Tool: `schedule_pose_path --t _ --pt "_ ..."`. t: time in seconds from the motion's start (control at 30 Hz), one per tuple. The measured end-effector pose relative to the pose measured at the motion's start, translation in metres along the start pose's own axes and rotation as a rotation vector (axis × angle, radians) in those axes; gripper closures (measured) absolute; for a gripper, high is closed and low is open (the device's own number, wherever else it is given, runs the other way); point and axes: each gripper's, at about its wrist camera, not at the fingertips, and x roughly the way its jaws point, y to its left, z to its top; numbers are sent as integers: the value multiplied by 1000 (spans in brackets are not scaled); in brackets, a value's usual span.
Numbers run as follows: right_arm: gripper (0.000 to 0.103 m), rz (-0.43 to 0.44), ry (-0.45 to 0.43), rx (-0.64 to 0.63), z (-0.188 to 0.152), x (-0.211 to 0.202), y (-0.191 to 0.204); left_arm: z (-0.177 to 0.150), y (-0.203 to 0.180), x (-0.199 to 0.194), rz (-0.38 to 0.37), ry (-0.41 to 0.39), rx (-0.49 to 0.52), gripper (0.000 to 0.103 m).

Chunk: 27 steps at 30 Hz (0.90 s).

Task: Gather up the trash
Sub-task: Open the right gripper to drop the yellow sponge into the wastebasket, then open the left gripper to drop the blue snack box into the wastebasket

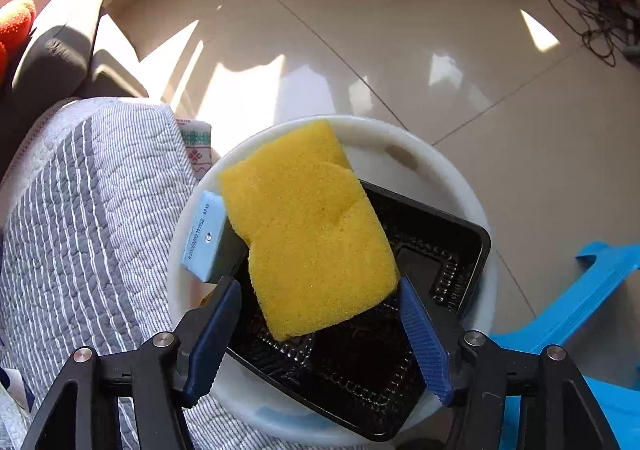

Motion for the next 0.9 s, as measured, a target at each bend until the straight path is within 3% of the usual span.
schedule_pose_path --t 0.23,0.47,0.7,0.9 --pt "25 -41 -35 8 -23 -48 -24 13 -56 21 -49 32 86 22" --pt "24 -63 -59 86 -36 -70 -60 29 -138 50 -130 65 170 21" --pt "23 -96 -75 115 -38 -81 -85 47 -178 84 -185 130 124 21" --pt "23 -112 -78 104 -41 -84 -94 59 -193 98 -261 140 96 16"
